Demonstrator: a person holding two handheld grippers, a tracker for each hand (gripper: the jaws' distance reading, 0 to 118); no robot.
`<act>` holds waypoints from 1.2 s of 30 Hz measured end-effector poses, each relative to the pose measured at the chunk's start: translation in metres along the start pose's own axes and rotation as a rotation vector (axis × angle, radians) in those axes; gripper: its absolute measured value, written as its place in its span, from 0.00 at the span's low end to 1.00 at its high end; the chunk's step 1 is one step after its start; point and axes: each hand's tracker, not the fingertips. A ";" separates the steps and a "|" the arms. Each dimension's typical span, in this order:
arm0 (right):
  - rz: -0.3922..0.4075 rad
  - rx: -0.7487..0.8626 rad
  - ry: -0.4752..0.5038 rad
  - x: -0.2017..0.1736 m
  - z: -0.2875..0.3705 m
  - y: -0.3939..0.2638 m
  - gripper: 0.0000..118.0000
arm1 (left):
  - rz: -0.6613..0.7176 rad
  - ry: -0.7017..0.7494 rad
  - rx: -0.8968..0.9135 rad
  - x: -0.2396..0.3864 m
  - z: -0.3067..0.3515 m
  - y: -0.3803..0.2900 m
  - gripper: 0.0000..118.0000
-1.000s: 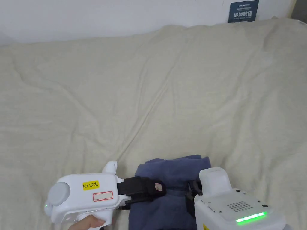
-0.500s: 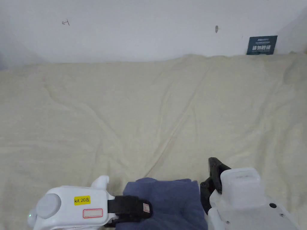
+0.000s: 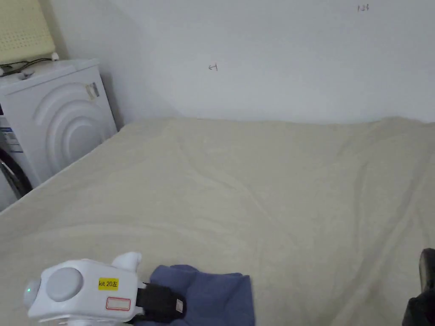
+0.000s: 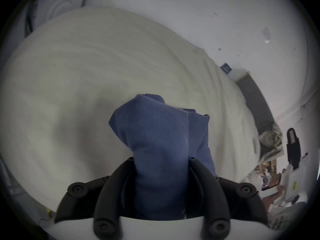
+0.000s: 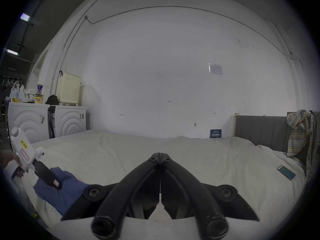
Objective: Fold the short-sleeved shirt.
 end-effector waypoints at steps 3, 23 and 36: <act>0.012 -0.028 0.051 -0.021 -0.016 -0.002 0.00 | -0.040 0.182 0.055 -0.037 0.022 0.021 0.30; 0.095 -0.151 0.100 -0.069 -0.062 -0.025 0.00 | -0.080 0.878 0.222 -0.166 0.059 0.100 0.97; 0.031 -0.155 0.051 -0.028 -0.052 -0.010 0.00 | -0.124 0.615 0.386 -0.061 0.095 0.058 0.54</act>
